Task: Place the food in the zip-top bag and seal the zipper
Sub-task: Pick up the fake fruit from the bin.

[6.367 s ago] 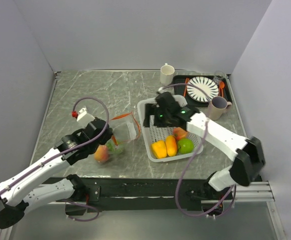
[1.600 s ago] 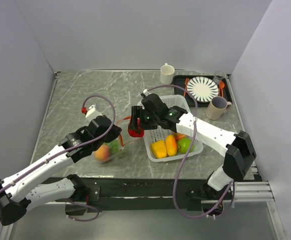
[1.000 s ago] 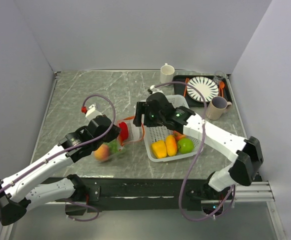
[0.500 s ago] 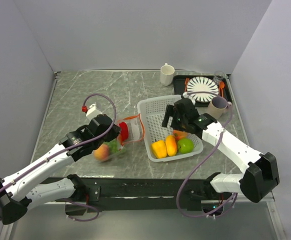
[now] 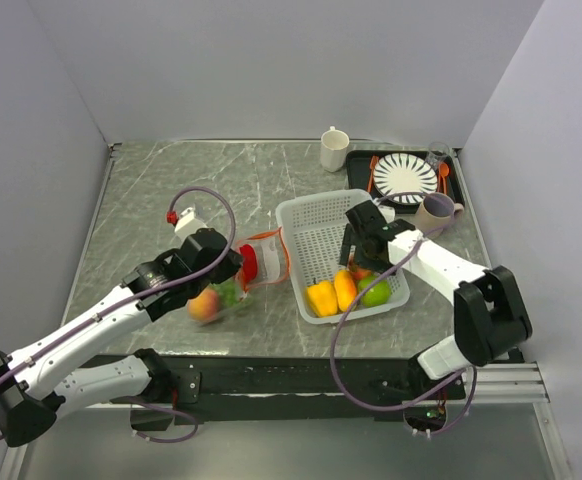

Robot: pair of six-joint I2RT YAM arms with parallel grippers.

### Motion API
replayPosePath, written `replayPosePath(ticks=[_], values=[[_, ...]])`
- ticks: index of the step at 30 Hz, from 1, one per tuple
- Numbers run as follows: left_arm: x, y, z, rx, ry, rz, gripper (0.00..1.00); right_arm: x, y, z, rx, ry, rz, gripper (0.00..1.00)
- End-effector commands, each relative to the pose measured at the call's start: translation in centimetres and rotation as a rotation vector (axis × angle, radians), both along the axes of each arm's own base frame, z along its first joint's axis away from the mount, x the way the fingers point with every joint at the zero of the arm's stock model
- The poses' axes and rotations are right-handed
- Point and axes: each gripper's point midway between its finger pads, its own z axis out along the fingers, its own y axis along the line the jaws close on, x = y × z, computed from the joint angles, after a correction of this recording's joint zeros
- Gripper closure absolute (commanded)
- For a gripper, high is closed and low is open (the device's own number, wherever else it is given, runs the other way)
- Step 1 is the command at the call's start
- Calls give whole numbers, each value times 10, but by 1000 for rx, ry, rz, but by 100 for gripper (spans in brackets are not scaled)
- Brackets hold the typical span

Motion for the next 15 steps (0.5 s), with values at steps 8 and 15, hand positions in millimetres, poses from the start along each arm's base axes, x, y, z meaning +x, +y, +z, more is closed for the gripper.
replayPosePath(ticks=[8,15], values=[[7,-5,8,-27,-34,-1,99,43,29,7,80,-52,49,6],[8,-5,5,-25,-31,1,99,43,38,4,122,-41,81,40]])
